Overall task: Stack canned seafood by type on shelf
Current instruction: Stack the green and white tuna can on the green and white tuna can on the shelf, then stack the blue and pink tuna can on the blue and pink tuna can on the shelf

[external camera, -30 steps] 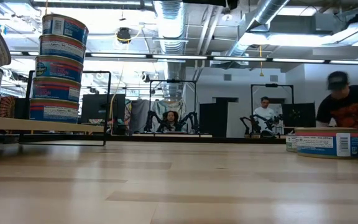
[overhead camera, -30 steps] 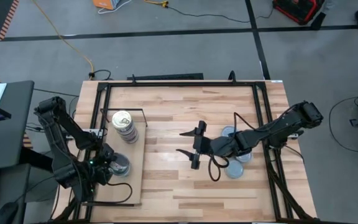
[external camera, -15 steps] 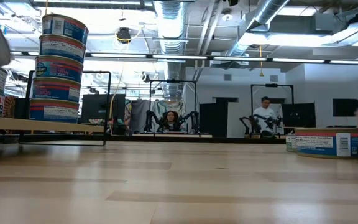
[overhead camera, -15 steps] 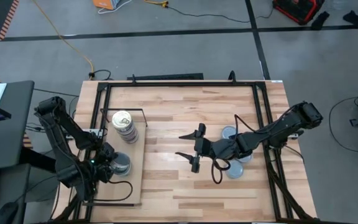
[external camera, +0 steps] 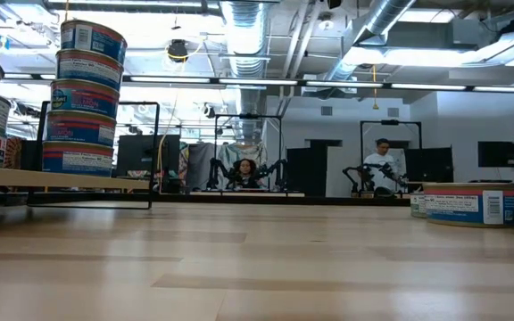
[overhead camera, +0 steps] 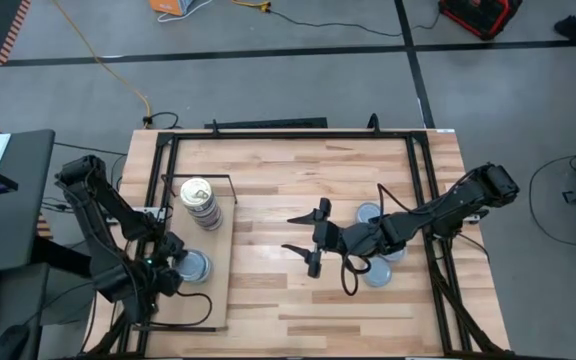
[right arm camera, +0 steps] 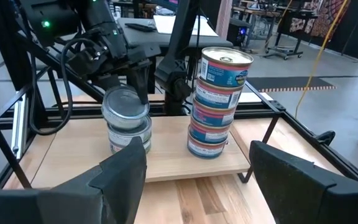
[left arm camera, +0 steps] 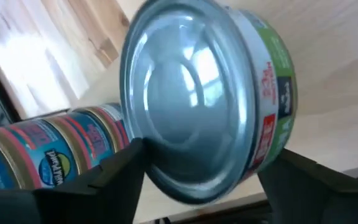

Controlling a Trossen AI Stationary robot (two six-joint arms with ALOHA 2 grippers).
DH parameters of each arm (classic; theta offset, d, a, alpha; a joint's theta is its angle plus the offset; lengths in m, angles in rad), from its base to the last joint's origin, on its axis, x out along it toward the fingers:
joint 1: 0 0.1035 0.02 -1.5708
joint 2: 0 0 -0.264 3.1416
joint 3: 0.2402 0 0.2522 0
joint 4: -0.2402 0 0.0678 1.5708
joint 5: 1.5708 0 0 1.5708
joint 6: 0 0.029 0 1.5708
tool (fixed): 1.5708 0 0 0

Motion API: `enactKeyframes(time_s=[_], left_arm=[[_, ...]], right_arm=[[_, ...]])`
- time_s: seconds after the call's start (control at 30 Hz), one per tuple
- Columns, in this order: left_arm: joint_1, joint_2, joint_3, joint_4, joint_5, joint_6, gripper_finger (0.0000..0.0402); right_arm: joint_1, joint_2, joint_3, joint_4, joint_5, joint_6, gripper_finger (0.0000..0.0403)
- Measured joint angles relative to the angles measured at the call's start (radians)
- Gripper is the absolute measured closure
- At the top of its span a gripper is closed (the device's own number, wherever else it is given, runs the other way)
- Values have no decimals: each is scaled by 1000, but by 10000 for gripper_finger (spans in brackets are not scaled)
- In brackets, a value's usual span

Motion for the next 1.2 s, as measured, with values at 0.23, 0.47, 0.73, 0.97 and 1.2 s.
enactKeyframes(time_s=[0.23, 0.47, 0.73, 0.97, 1.2], left_arm=[[61, -3, 37, -16, 57, -34, 97], [88, -2, 79, -47, 256, -54, 97], [91, -3, 297, -84, 103, -45, 97], [200, -16, 359, 39, -183, 133, 97], [451, -18, 357, 327, -48, 450, 97]], right_arm=[[0, 0, 0, -1, 0, 0, 92], [3, 0, 0, -2, 0, 21, 92], [-26, 0, 0, -174, -2, 134, 92], [-109, 0, 0, -441, -51, 238, 92], [-232, -9, -107, -467, -286, 253, 92]])
